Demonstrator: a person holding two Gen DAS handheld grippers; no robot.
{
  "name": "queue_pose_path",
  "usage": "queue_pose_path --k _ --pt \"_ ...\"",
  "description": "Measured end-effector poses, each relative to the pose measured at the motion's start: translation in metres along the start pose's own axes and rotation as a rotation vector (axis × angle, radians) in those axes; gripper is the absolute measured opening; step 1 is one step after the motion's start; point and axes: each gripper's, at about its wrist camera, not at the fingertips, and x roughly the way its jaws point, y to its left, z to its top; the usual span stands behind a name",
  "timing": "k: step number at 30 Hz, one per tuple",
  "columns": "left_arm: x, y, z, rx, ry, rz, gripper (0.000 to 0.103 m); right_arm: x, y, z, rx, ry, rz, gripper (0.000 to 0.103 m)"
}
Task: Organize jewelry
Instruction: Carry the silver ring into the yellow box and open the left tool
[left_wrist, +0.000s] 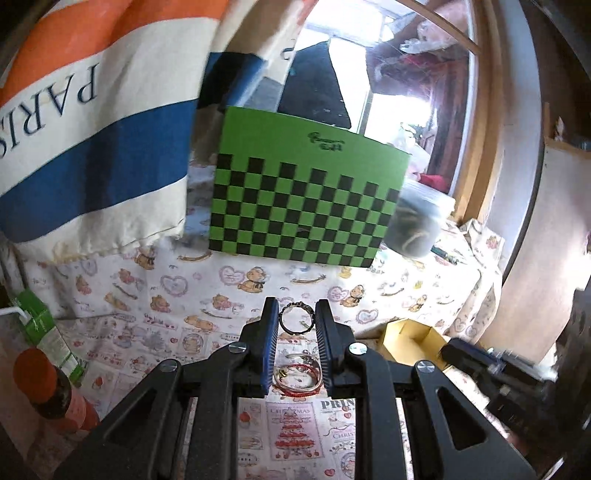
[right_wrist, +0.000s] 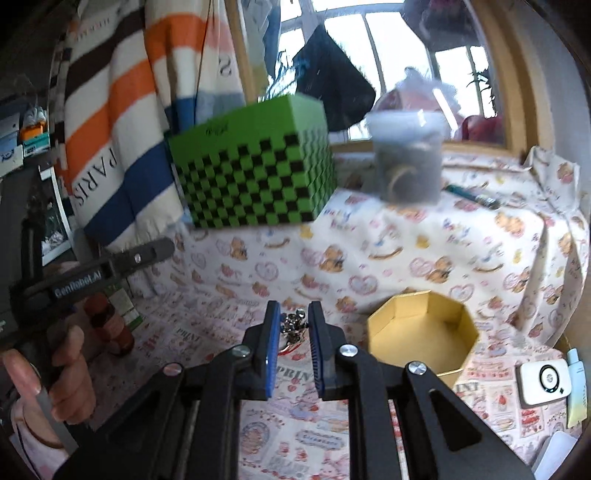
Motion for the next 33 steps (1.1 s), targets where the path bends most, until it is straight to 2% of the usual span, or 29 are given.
queue_pose_path --k 2,6,8,10,13,15,18,20,22,24,30,33 --pt "0.001 -0.007 -0.003 0.028 -0.003 0.004 0.019 -0.009 -0.008 0.003 0.031 -0.021 0.005 0.014" --pt "0.001 -0.012 -0.005 -0.006 0.023 -0.064 0.019 -0.019 -0.024 0.005 0.086 -0.043 0.015 0.014" --pt "-0.004 -0.019 -0.004 0.017 0.021 -0.116 0.019 -0.028 -0.032 0.007 0.118 -0.061 0.018 0.014" --pt "-0.007 -0.028 -0.005 0.035 0.016 -0.125 0.019 -0.039 -0.038 0.011 0.151 -0.093 0.028 0.014" --pt "0.002 -0.045 -0.002 0.031 0.057 -0.176 0.019 -0.052 -0.046 0.016 0.171 -0.136 0.029 0.014" --pt "0.016 -0.061 0.002 0.054 0.084 -0.160 0.019 -0.052 -0.055 0.017 0.198 -0.140 0.020 0.014" --pt "0.039 -0.087 0.006 0.084 0.132 -0.176 0.019 -0.044 -0.075 0.016 0.242 -0.120 -0.024 0.014" --pt "0.059 -0.099 0.006 0.077 0.188 -0.208 0.019 -0.031 -0.093 0.014 0.292 -0.081 -0.033 0.014" --pt "0.080 -0.105 0.004 0.038 0.233 -0.200 0.019 -0.014 -0.113 0.008 0.362 -0.017 0.002 0.014" --pt "0.095 -0.116 -0.001 0.052 0.263 -0.208 0.019 -0.001 -0.122 0.004 0.371 0.019 -0.029 0.014" --pt "0.135 -0.132 -0.021 0.086 0.343 -0.181 0.019 0.019 -0.141 -0.004 0.401 0.075 -0.050 0.014" --pt "0.149 -0.135 -0.030 0.099 0.372 -0.159 0.019 0.030 -0.148 -0.008 0.419 0.100 -0.031 0.014"
